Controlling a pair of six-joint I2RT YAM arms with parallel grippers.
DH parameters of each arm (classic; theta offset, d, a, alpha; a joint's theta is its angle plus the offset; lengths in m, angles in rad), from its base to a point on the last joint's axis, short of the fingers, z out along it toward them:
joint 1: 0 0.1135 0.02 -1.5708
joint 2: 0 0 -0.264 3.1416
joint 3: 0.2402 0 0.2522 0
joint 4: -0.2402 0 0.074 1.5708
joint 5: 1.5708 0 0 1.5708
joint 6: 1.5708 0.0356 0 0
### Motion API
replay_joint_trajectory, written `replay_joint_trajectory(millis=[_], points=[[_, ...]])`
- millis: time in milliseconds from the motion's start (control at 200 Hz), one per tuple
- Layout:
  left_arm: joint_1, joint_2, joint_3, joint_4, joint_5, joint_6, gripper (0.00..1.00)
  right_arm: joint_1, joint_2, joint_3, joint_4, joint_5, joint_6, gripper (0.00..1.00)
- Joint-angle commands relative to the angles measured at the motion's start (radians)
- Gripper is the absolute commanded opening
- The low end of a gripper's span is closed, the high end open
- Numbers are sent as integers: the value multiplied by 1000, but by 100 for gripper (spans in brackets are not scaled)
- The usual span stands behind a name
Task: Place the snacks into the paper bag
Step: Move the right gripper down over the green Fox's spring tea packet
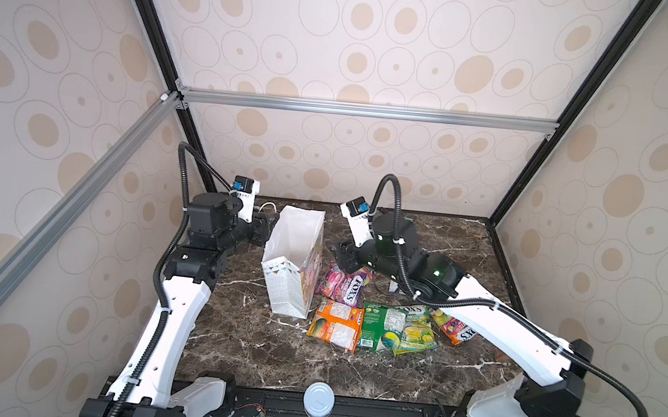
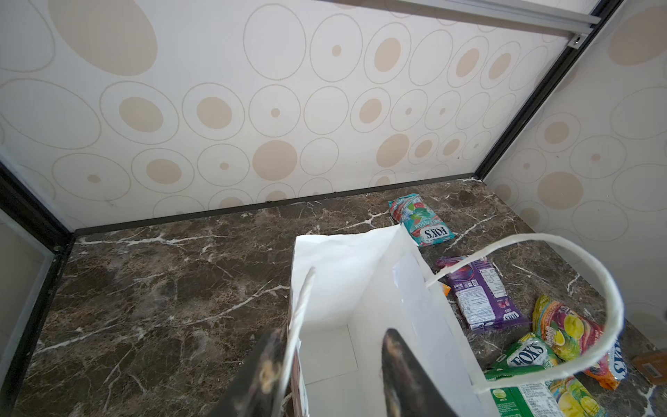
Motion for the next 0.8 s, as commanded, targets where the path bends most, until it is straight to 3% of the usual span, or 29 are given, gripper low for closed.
replay_joint_trajectory(millis=[0,195,370,600,795], points=[[5,-46,-15,48,-2,-19,48,6,-124,-91,-119,73,26,58],[6,-68,-28,63,-8,-29,52,7,-279,-214,-314,172,136,58],[6,-73,-38,65,-43,-28,54,6,-390,-288,-504,161,259,59],[6,-53,-35,65,-25,-33,46,9,-431,-410,-805,119,453,58],[6,-41,-29,56,-21,-34,43,131,-414,-556,-742,173,555,59]])
